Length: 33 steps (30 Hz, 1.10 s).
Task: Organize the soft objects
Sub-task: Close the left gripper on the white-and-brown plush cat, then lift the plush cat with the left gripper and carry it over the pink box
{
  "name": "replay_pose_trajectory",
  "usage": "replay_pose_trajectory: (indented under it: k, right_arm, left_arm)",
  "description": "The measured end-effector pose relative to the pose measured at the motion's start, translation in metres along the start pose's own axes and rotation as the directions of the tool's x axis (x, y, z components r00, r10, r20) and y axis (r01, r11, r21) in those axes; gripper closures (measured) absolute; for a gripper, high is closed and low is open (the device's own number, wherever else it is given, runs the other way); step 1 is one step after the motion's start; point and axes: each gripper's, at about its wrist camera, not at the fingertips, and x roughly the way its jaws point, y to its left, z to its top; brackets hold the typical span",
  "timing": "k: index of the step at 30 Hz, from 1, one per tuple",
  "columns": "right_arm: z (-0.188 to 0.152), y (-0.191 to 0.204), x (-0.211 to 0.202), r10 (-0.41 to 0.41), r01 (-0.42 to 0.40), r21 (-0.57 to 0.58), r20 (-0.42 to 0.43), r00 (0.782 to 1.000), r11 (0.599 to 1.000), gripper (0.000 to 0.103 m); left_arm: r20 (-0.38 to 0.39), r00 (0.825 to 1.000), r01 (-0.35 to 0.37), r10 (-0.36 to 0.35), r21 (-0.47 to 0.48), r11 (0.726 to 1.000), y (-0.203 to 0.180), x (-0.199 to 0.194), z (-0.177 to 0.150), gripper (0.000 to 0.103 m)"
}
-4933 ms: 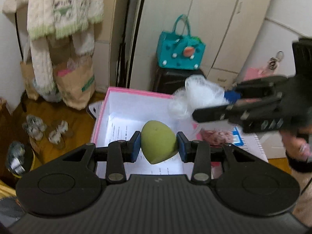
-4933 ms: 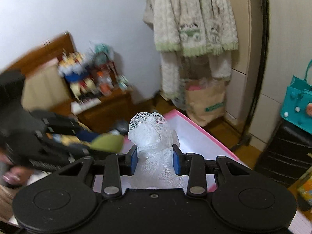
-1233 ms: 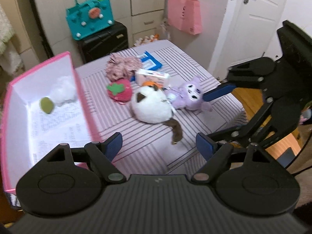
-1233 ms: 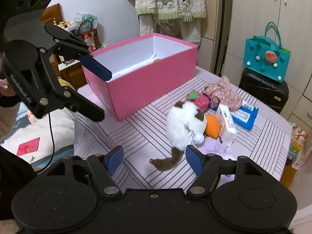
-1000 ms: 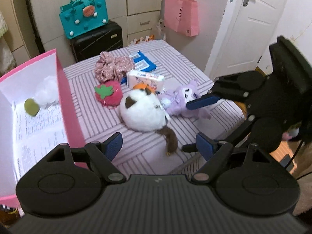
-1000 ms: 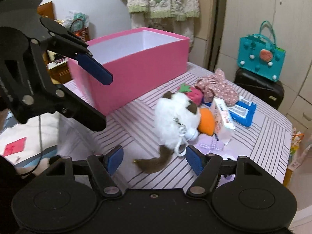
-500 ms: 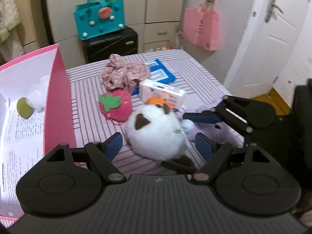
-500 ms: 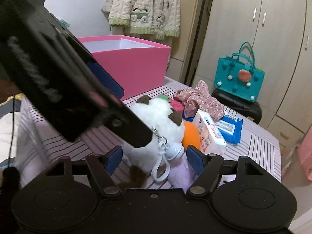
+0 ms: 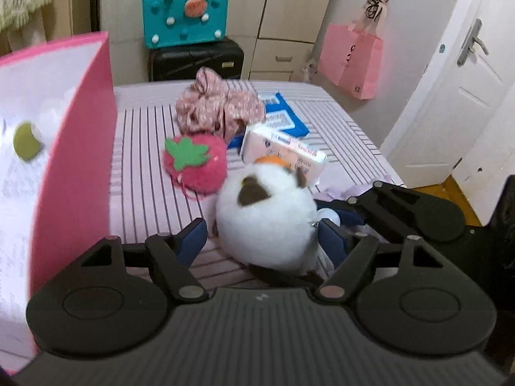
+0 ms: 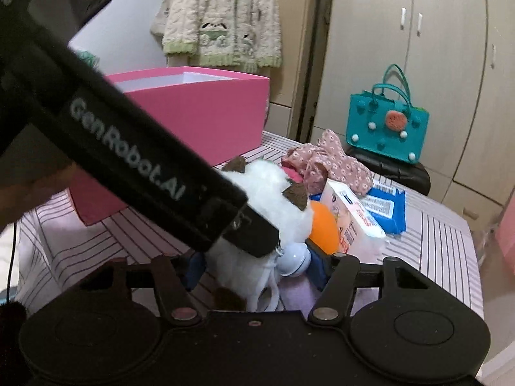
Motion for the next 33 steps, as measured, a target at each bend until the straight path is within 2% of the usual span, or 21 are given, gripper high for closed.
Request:
replay_pose_trajectory:
  k: [2,6,9,22,33]
  right_arm:
    - [-0.002,0.001,0.001,-0.014,0.014,0.003,0.003,1.0,1.0,0.038]
    - [-0.003,0.0,0.002,-0.026,0.026,0.029,0.017,1.0,0.999,0.04]
    - [-0.004,0.001,0.001,-0.034,0.033,0.033,0.025,0.999,0.999,0.041]
    - [0.001,0.016,-0.017,-0.056,0.055,0.019,0.061,0.997,0.998,0.042]
    - [0.004,0.036,-0.038,-0.029,0.029,0.016,0.059,0.998,0.999,0.042]
  left_arm:
    - [-0.01,1.0,0.006,-0.007,-0.021,1.0,0.002,0.004,-0.003,0.028]
    - [0.006,0.999,0.044,-0.044,-0.041,0.998,0.003,0.005,-0.007,0.042]
    - [0.023,0.999,0.041,-0.041,-0.035,0.999,0.002,0.003,-0.009,0.044]
    - [0.071,0.997,0.003,-0.004,0.006,1.0,-0.012,-0.024,-0.017,0.044]
    - [0.056,0.998,0.011,-0.011,0.0,1.0,-0.011,-0.056,-0.032,0.044]
